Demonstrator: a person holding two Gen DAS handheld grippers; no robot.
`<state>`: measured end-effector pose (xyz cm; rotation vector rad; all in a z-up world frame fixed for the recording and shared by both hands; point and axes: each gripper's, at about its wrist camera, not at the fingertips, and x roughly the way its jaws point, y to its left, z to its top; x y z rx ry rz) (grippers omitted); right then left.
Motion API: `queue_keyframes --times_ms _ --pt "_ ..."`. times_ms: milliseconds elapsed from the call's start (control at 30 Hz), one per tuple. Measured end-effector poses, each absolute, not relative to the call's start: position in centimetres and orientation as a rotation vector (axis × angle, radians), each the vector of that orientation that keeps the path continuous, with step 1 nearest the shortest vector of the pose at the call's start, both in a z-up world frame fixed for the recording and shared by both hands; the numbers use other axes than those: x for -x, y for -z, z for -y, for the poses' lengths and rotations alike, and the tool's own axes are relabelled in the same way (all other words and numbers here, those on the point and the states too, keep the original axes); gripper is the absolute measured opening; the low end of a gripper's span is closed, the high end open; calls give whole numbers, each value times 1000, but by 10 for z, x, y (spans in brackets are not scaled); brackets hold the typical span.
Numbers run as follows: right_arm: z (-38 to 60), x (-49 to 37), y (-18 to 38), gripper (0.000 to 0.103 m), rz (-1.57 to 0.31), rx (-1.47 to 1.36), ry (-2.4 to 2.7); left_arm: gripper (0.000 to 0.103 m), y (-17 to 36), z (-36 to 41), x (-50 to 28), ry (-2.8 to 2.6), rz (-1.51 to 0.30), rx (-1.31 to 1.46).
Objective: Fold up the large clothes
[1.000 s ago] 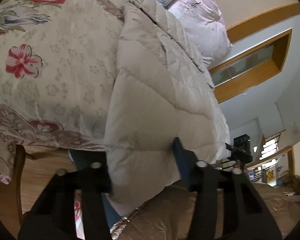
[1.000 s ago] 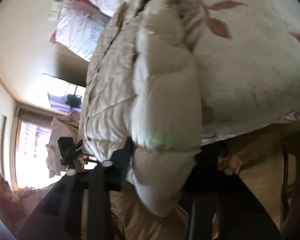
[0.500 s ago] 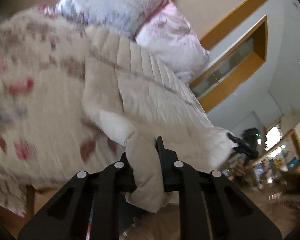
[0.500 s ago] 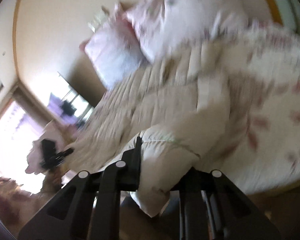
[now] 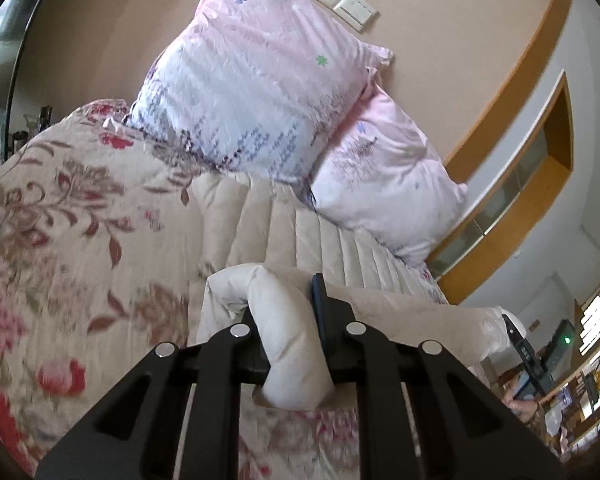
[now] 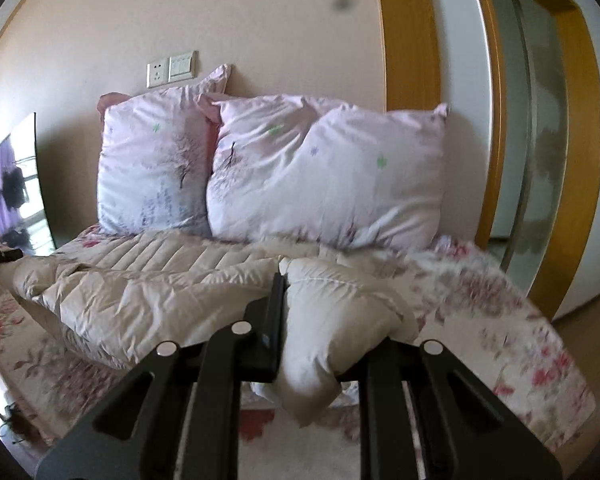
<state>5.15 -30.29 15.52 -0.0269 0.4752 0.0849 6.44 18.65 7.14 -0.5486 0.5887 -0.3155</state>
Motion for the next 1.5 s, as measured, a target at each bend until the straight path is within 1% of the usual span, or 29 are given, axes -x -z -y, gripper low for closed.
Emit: queue_keyframes --times_ms 267,467,667,867,967,1067,1133,1167,1200,1233,1267,1300,1333,1367,1400,1433,1500 --pt "285 -88 -173 15 -357 100 9 14 -96 -182 -118 288 -551 513" --pt "287 -132 -169 15 -344 44 58 13 -114 -178 -168 288 -511 522" --pt "297 -183 -154 15 -427 -46 63 13 -104 -171 -218 270 -542 533" --pt "310 -236 -112 15 -596 -156 63 13 -64 -181 -256 249 -624 653" --pt "324 -259 -87 16 -699 -278 58 13 -41 -189 -269 240 -663 740" --pt "335 -273 -73 19 -754 -383 42 13 -25 -195 -279 245 -689 809" --pt "341 -284 -67 23 -776 -452 28 14 -19 -198 -284 255 -695 846" --pt "344 -288 -66 30 -785 -481 20 14 -17 -199 -286 258 -695 870" --pt "347 -296 -63 41 -795 -523 7 16 -16 -200 -288 267 -692 889" --pt "350 -300 -61 48 -800 -554 1 19 -15 -201 -290 280 -686 914" --pt "353 -305 -61 58 -800 -587 -4 21 -14 -202 -291 288 -681 930" --pt "357 -310 -61 62 -796 -626 -13 26 -15 -202 -293 296 -672 949" --pt "359 -314 -62 64 -792 -650 -19 31 -16 -204 -293 300 -662 965" --pt "362 -320 -63 66 -784 -676 -29 34 -17 -206 -294 300 -648 981" --pt "364 -322 -64 67 -781 -687 -31 38 -19 -208 -294 299 -635 993" --pt "366 -325 -67 67 -770 -701 -34 45 -21 -211 -293 297 -621 1005" --pt "371 -323 -77 69 -753 -700 -40 50 -31 -219 -284 304 -565 1019"
